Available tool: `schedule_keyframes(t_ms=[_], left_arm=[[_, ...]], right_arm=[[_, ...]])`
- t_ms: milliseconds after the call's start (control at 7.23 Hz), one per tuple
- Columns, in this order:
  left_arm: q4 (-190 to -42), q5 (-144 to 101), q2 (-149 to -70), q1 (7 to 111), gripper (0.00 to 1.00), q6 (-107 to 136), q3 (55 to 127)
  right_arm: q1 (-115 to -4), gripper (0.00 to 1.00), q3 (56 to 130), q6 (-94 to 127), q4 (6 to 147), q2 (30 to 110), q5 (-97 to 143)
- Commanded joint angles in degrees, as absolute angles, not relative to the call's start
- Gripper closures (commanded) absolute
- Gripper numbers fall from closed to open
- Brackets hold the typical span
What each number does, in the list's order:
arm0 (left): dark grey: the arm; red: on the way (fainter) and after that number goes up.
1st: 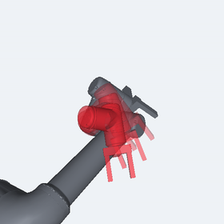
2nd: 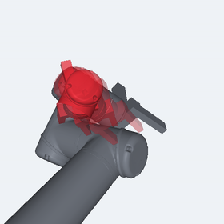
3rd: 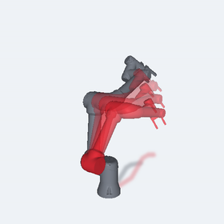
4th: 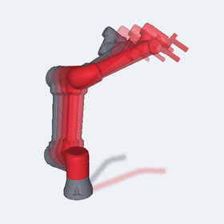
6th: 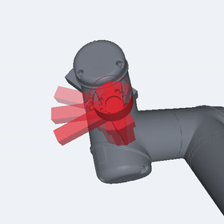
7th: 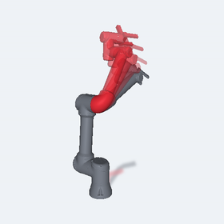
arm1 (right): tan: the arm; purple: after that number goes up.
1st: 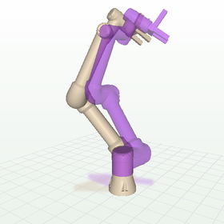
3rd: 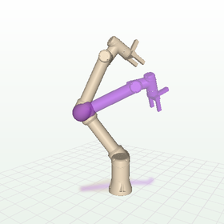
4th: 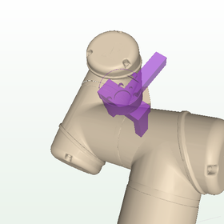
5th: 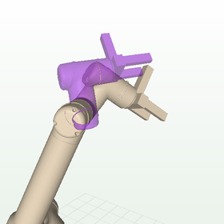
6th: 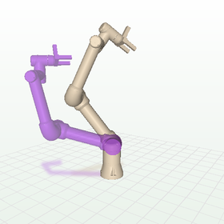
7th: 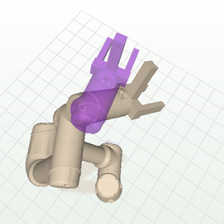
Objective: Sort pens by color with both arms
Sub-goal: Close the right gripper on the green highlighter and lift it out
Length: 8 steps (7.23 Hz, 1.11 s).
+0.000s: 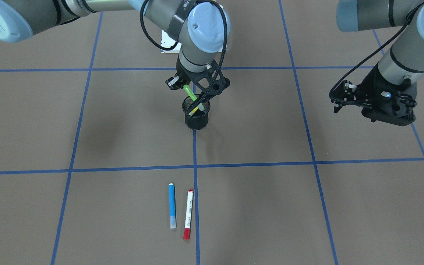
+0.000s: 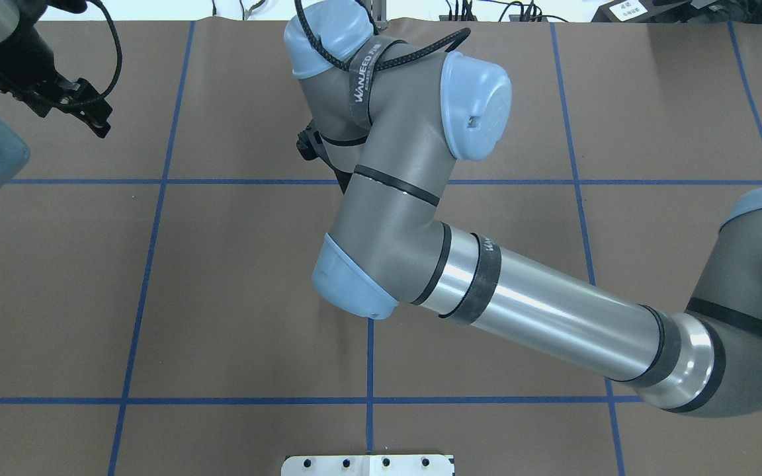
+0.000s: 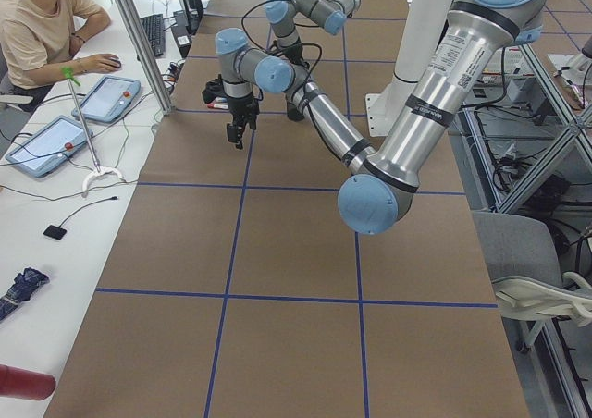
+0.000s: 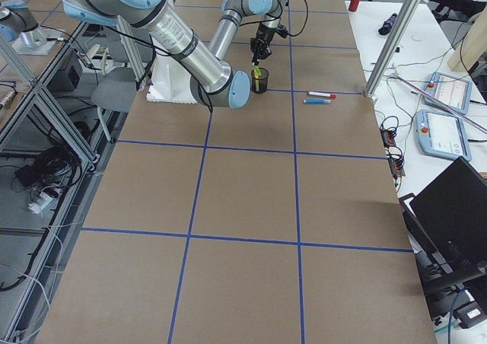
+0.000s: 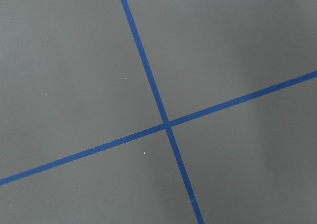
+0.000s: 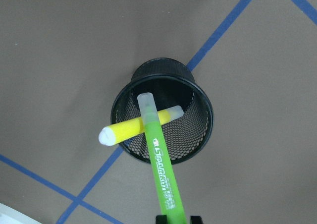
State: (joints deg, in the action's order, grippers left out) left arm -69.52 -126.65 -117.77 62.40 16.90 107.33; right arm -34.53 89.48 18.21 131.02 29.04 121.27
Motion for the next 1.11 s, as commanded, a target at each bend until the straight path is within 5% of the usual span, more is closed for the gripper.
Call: schedule_keyframes(t_ms=[0,553,968], left_arm=[[-69.5,-127.7,-117.8,62.4,0.0,17.7,107.8],[-69.8,-127.8,-117.9,62.3,0.0,17.7,107.7],[-69.8,-127.8,-117.9,62.3,0.0,17.8,107.7]], right_arm=[[-37.3,1.0,94.2,18.5,135.1,29.0,121.8],[-43.2,1.0,95.2,29.5,131.9,29.0,123.6],[-44.7,1.0,91.0,46.3,116.4,29.2,121.2]])
